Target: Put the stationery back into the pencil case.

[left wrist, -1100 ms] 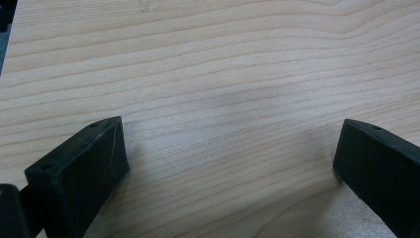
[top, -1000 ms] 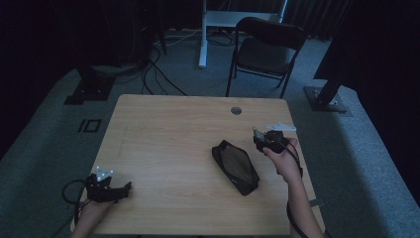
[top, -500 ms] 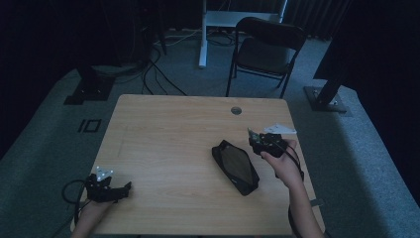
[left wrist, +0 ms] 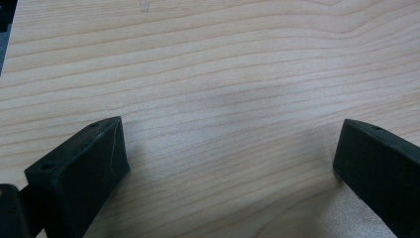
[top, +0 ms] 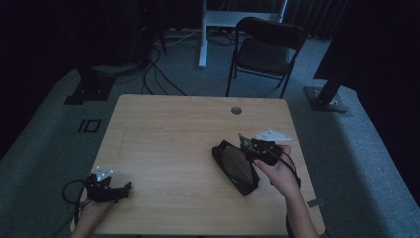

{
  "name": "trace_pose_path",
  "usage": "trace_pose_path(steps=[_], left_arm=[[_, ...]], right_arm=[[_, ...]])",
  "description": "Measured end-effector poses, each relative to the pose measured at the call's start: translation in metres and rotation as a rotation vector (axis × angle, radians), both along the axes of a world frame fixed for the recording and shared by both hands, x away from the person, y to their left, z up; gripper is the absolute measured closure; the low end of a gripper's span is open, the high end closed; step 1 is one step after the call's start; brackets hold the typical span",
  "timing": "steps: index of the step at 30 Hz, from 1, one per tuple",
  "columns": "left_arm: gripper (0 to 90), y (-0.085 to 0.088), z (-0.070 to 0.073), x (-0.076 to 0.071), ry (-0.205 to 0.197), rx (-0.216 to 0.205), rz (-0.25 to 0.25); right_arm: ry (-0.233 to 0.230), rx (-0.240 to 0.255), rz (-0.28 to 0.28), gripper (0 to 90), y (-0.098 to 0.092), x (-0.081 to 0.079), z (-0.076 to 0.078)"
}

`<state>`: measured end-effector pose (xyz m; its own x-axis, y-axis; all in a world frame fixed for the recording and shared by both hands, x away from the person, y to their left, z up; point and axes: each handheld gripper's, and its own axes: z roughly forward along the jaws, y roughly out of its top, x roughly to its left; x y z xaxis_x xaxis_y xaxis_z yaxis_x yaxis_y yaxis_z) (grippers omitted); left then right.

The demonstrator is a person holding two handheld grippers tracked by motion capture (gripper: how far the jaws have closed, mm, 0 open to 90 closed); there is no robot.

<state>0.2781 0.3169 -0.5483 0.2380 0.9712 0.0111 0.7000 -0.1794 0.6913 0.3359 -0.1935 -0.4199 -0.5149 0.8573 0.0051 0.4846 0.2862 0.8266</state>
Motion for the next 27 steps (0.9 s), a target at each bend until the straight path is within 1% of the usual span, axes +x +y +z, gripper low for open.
trace_pose_path(steps=[4,6,10,11,16,18,20,23,24,26,27], left_arm=[[0.5,0.0,0.0,0.0,0.001,0.002,-0.001],[0.5,0.0,0.0,0.0,0.001,0.002,-0.001],[0.5,0.0,0.0,0.0,0.001,0.001,-0.001],[0.5,0.0,0.0,0.0,0.001,0.002,-0.001],[0.5,0.0,0.0,0.0,0.002,0.002,-0.002],[0.5,0.0,0.0,0.0,0.002,0.002,-0.002],[0.5,0.0,0.0,0.0,0.002,0.002,-0.002],[0.5,0.0,0.0,0.0,0.002,0.002,-0.002],[0.5,0.0,0.0,0.0,0.002,0.003,-0.002],[0.5,0.0,0.0,0.0,0.002,0.003,-0.002],[0.5,0.0,0.0,0.0,0.002,0.003,-0.002]], right_arm=[[0.0,0.005,0.025,49.6,0.005,-0.005,0.0],[0.008,-0.004,0.035,49.7,0.007,-0.007,-0.001],[0.014,0.003,0.042,49.7,0.012,-0.009,-0.004],[0.022,0.006,0.044,49.6,0.012,-0.009,-0.005],[0.045,-0.01,0.039,49.7,0.017,-0.007,-0.013],[0.057,0.0,0.043,49.7,0.018,-0.006,-0.017],[0.064,-0.017,0.042,49.7,0.021,-0.005,-0.021],[0.092,-0.025,0.039,49.7,0.024,-0.002,-0.028],[0.094,-0.039,0.041,49.7,0.025,-0.001,-0.031],[0.11,-0.036,0.041,49.7,0.028,0.0,-0.035],[0.106,-0.048,0.038,49.7,0.03,0.001,-0.038]])
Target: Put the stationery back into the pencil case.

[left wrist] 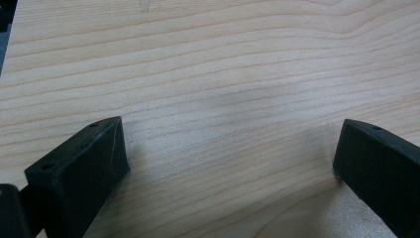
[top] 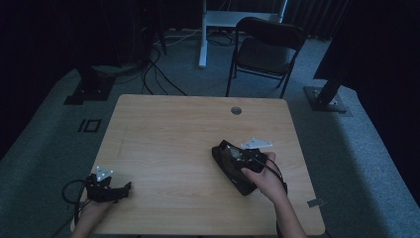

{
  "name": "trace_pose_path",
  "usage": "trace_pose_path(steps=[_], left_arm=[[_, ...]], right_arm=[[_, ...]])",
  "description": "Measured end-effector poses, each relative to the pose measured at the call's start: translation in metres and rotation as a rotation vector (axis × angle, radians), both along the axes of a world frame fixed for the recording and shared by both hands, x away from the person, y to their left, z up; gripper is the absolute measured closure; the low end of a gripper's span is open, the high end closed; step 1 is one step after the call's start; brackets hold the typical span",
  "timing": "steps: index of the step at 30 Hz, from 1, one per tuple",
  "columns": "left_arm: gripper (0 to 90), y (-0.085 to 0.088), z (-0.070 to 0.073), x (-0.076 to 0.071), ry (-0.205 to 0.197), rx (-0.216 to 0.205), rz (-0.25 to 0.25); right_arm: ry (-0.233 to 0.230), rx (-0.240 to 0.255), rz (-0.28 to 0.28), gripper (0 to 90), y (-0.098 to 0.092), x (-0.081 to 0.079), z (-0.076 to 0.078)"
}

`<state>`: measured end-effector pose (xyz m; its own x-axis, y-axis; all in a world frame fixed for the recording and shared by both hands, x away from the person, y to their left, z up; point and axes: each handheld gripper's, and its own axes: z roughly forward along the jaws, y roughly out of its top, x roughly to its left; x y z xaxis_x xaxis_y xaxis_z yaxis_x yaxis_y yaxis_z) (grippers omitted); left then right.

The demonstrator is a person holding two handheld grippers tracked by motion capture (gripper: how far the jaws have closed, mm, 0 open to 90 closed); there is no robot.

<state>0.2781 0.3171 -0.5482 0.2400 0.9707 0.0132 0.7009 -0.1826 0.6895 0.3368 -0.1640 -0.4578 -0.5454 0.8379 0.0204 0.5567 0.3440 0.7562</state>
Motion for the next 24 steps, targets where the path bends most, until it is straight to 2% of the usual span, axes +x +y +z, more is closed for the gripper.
trace_pose_path(steps=[6,16,24], left_arm=[[0.5,0.0,0.0,0.0,0.0,0.0,0.0],[0.5,0.0,0.0,0.0,0.0,0.0,0.0],[0.5,0.0,0.0,0.0,0.0,0.0,0.0]], right_arm=[[0.019,-0.014,-0.004,49.8,0.005,0.003,-0.008],[0.059,-0.064,0.003,49.8,0.013,0.008,-0.022],[0.087,-0.068,-0.023,49.7,0.014,0.014,-0.027]])
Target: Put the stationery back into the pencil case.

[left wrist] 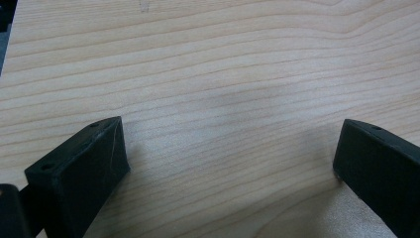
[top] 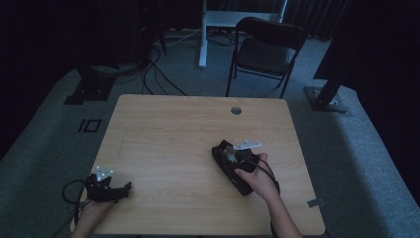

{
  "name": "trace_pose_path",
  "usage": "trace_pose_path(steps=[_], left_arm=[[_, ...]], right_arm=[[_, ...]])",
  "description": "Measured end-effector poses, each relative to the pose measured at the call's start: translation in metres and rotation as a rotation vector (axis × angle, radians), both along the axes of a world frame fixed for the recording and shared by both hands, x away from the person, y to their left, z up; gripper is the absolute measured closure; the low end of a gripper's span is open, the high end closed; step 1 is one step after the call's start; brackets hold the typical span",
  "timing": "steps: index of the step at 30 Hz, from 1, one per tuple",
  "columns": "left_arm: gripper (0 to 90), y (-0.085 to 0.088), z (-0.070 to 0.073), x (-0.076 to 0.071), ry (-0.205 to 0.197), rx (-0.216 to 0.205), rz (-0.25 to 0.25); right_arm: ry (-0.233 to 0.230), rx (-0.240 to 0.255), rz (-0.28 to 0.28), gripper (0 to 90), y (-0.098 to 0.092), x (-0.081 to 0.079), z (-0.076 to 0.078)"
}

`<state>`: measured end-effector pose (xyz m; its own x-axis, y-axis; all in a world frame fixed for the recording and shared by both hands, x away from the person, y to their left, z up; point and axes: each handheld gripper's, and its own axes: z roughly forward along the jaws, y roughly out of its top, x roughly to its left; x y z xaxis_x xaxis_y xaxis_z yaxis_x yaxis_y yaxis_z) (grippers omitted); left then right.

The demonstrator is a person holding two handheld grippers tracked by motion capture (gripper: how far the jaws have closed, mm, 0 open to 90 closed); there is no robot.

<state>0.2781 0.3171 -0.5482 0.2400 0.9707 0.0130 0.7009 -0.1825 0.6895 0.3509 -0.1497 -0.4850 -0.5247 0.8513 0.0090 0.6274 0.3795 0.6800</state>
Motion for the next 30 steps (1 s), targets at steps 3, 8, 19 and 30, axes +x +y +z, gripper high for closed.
trace_pose_path(steps=[3,8,19,30], left_arm=[[0.5,0.0,0.0,0.0,0.0,0.0,0.0],[0.5,0.0,0.0,0.0,0.0,0.0,0.0],[0.5,0.0,0.0,0.0,0.0,0.0,0.0],[0.5,0.0,0.0,0.0,0.0,0.0,0.0]], right_arm=[[0.015,-0.008,0.007,49.7,0.001,0.001,-0.001],[0.022,-0.027,0.013,49.7,0.004,0.002,-0.002],[0.055,-0.076,0.024,49.7,0.01,0.007,-0.007],[0.097,-0.076,0.028,49.5,0.012,0.011,-0.011]])
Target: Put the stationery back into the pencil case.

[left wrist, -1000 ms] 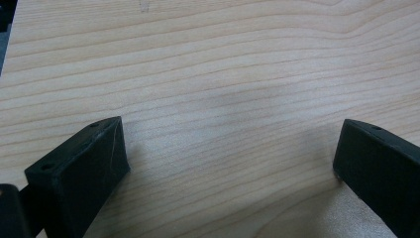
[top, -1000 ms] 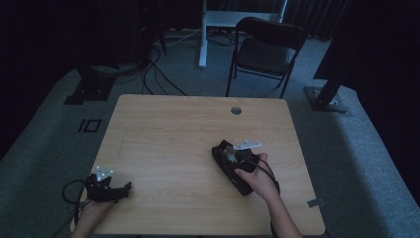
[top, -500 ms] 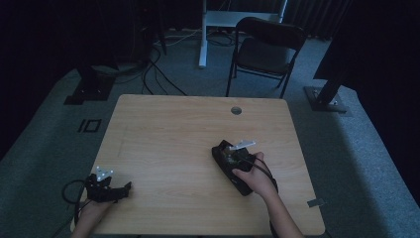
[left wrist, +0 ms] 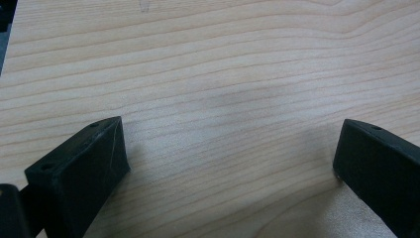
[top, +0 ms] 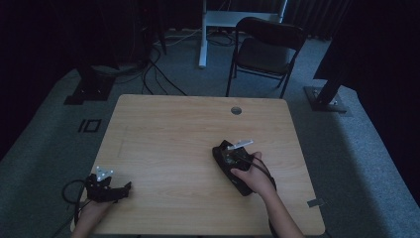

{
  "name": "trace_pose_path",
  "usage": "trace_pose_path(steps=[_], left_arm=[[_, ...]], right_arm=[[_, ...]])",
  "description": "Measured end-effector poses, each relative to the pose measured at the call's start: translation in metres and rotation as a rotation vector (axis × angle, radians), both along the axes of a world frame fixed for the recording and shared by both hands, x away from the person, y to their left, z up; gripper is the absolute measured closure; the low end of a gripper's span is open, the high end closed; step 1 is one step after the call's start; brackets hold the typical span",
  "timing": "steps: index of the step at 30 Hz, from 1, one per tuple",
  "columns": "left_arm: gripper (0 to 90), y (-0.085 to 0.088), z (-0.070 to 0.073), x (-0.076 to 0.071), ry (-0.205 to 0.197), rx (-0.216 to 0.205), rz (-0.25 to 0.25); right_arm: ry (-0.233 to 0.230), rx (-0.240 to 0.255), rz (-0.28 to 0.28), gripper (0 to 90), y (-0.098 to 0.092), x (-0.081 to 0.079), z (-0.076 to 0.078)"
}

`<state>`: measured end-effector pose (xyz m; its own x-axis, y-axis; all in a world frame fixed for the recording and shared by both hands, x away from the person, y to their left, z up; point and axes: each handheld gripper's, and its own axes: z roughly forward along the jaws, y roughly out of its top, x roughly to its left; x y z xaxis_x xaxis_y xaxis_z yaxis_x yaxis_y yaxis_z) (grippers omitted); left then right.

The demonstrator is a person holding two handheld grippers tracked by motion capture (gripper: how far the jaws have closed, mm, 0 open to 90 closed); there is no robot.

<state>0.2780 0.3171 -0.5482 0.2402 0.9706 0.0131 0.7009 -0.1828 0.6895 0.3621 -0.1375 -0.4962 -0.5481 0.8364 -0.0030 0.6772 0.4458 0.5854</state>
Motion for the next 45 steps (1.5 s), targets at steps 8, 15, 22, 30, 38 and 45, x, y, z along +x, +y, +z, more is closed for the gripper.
trace_pose_path(steps=[8,15,22,30,38,45], left_arm=[[0.5,0.0,0.0,0.0,0.0,0.0,0.0],[0.5,0.0,0.0,0.0,0.0,0.0,0.0],[0.5,0.0,0.0,0.0,0.0,0.0,0.0],[0.5,0.0,0.0,0.0,0.0,0.0,0.0],[0.5,0.0,0.0,0.0,0.001,0.0,-0.001],[0.5,0.0,0.0,0.0,0.001,0.0,-0.001]], right_arm=[[0.014,-0.002,-0.005,49.5,-0.001,0.002,0.0],[0.032,-0.01,-0.017,48.2,-0.004,0.005,0.001],[0.036,0.001,-0.023,46.9,-0.007,0.005,0.004],[0.011,0.028,-0.022,45.5,-0.015,0.002,0.012],[-0.021,0.055,-0.02,43.0,-0.026,-0.003,0.023],[-0.054,0.109,0.002,35.8,-0.035,-0.011,0.031]])
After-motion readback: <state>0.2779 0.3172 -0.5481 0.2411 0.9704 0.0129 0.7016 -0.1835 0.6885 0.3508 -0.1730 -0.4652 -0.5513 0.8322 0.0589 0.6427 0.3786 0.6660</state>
